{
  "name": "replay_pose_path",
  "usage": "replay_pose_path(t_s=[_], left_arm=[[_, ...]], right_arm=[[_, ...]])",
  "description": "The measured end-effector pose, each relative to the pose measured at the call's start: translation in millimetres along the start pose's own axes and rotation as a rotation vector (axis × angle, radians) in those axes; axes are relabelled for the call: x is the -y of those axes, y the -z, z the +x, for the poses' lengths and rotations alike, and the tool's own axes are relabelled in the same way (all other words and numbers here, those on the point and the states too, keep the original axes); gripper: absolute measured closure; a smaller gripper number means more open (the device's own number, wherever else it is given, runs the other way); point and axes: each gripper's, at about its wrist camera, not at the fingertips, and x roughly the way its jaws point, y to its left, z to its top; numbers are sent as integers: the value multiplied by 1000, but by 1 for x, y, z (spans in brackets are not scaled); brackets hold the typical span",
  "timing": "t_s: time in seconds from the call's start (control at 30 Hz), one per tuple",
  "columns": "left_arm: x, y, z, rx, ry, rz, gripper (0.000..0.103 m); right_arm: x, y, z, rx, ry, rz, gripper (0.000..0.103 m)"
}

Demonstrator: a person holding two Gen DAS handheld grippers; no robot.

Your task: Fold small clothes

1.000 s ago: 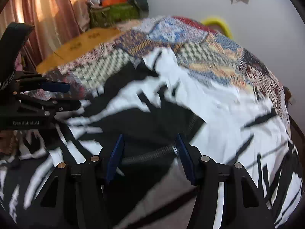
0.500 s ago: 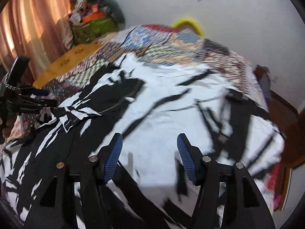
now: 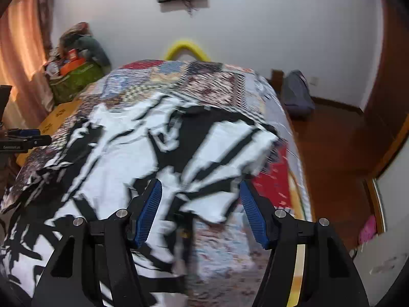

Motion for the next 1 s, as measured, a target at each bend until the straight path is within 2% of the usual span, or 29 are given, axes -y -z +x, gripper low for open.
replay_pose_path(t_s=[0.13,0.23,0.4,0.47,0.53,0.57,0.6,0.63,0.87,1.0], left_arm=[[30,-4,23,-30,28,54,17],[49,-3,39,-49,37,92,17],[65,-3,58,-75,49,114,17],[66,-4,60,-77,56,112,17],[66,-5,61,-76,64,106,17],[65,-5,60,-75,68,103,17],[65,-5,59,-74,71,101,17],[64,-5,57,-70,74,98,17],[56,-5,39,-34,78,88,17],[49,-7,25,-8,78,73,17]], right_arm=[[27,3,14,-16,2,77,43],[45,1,28,-29,-26,149,43],[58,-6,54,-45,-59,213,44],[62,-11,65,-66,-53,228,51],[66,-16,77,-96,-60,244,73],[67,-17,80,-101,-65,257,79],[69,-19,83,-104,-74,272,92],[70,-20,84,-96,-83,277,96],[49,-35,53,2,-123,214,99],[12,-58,29,60,-173,125,99]])
